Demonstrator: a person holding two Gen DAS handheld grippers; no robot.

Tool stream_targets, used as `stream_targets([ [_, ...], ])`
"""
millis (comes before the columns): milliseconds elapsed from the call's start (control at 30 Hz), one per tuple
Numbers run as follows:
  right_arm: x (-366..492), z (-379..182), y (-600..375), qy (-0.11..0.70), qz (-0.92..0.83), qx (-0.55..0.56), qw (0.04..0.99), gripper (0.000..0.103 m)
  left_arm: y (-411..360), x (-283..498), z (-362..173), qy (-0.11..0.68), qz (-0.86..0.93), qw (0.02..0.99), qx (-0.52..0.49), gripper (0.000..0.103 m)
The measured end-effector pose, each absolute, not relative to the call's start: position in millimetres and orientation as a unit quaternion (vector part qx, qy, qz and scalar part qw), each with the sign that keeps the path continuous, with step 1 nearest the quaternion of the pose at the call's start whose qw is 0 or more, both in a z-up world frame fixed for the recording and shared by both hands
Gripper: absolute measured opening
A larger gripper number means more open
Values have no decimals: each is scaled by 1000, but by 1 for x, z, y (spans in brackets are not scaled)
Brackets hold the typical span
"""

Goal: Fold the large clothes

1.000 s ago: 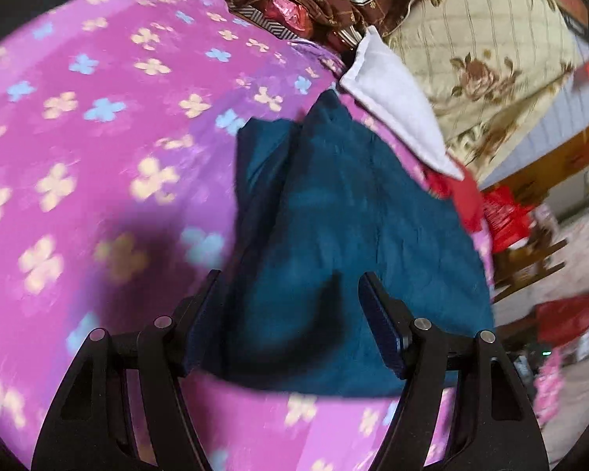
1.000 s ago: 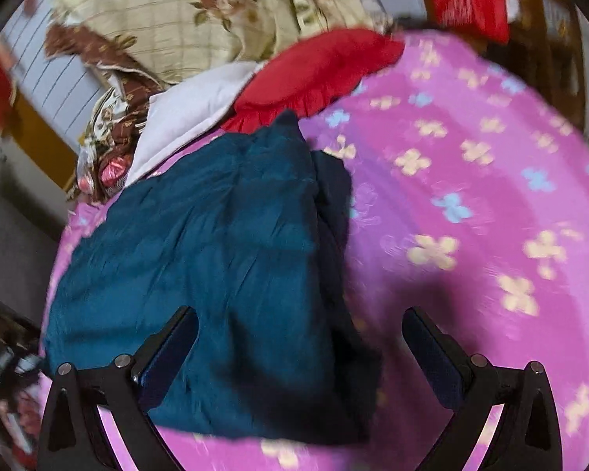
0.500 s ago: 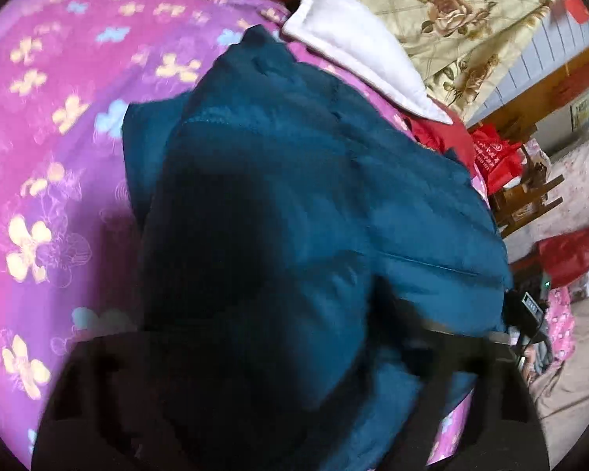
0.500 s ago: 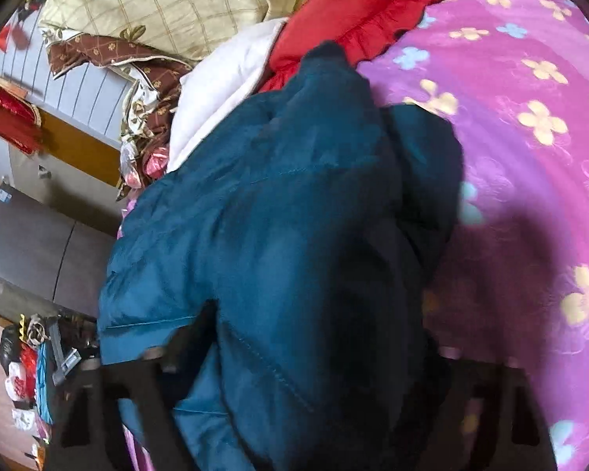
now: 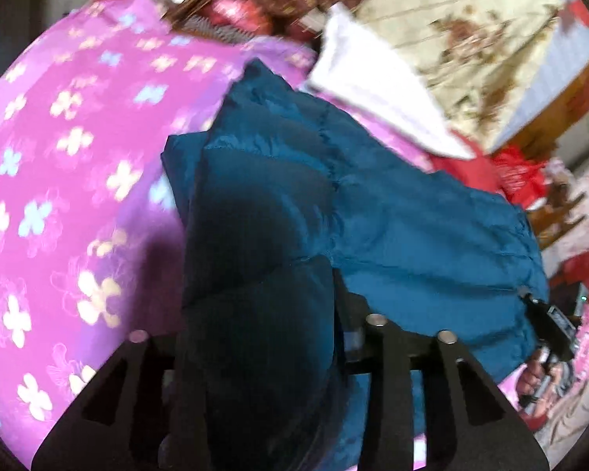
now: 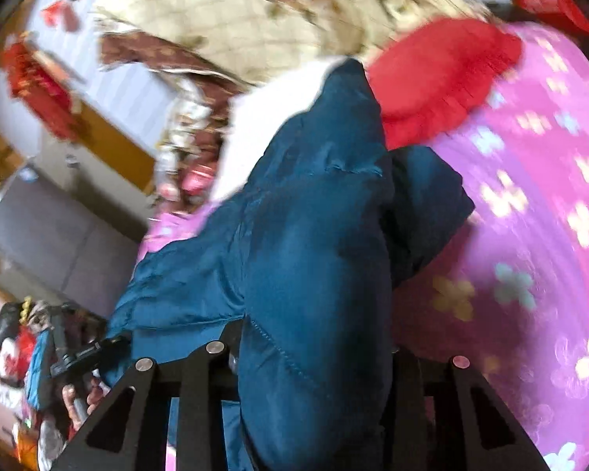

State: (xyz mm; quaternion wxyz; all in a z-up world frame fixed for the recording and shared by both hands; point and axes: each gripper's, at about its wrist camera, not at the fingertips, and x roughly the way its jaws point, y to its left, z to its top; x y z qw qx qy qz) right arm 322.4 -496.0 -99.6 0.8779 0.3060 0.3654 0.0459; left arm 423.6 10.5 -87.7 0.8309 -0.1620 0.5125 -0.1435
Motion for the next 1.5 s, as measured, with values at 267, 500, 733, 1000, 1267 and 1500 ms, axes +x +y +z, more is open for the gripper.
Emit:
stream_targets([
  [267, 308, -108, -524, 367, -51, 327, 870, 66, 35, 409, -75, 487, -107, 837, -225, 66],
  [500, 273, -37, -470, 308, -92, 145, 936, 68, 49, 369, -25, 440, -82, 874, -188, 66],
  [733, 276, -95, -439, 361, -45, 139, 921, 58, 37, 364, -93, 487, -25, 857, -168, 66],
  [1000, 280, -109, -449, 378, -83, 127, 913, 50, 29, 332, -93, 475, -21, 865, -163, 66],
  [1267, 207, -112, -413, 365, -56, 136, 919, 50, 33, 250, -64, 431, 9, 893, -128, 67],
  [1500, 224, -124, -434, 384, -88, 151, 907, 48, 15, 184, -38, 351, 74, 932, -48, 67],
])
